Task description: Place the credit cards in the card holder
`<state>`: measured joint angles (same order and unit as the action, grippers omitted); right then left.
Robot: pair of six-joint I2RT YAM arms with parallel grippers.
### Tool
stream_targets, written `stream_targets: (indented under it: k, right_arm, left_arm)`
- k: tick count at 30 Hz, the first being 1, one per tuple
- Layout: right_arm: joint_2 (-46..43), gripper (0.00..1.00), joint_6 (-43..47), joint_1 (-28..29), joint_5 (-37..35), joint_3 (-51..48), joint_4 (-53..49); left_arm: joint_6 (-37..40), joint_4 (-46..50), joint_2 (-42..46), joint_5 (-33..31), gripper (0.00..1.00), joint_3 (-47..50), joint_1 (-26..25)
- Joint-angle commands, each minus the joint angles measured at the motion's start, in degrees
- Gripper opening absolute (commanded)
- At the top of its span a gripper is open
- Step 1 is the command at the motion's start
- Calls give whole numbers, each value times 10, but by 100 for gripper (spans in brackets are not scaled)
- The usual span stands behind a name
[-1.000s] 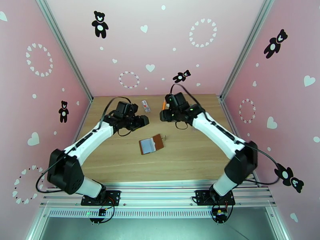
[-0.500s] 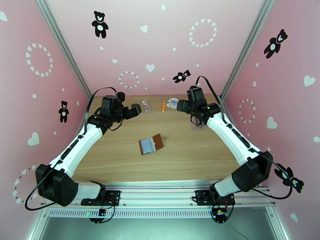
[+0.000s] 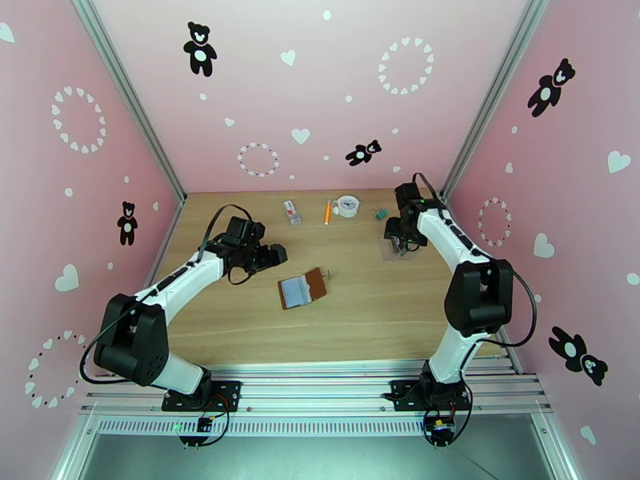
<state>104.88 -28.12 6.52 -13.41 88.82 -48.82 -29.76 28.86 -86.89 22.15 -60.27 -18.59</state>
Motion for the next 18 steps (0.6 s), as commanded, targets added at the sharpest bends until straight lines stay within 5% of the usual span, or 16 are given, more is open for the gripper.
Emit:
stream_targets:
  k: [1, 7, 18]
  right_arm:
    - [33, 83, 12, -8, -38, 2, 14]
    - [78, 88, 35, -25, -74, 24, 39]
    - [91, 91, 66, -42, -28, 14, 89]
  left_arm:
    - [5, 2, -6, 19, 77, -7, -6]
    - [10, 13, -15, 19, 77, -11, -11]
    - [9, 12, -27, 17, 78, -13, -21]
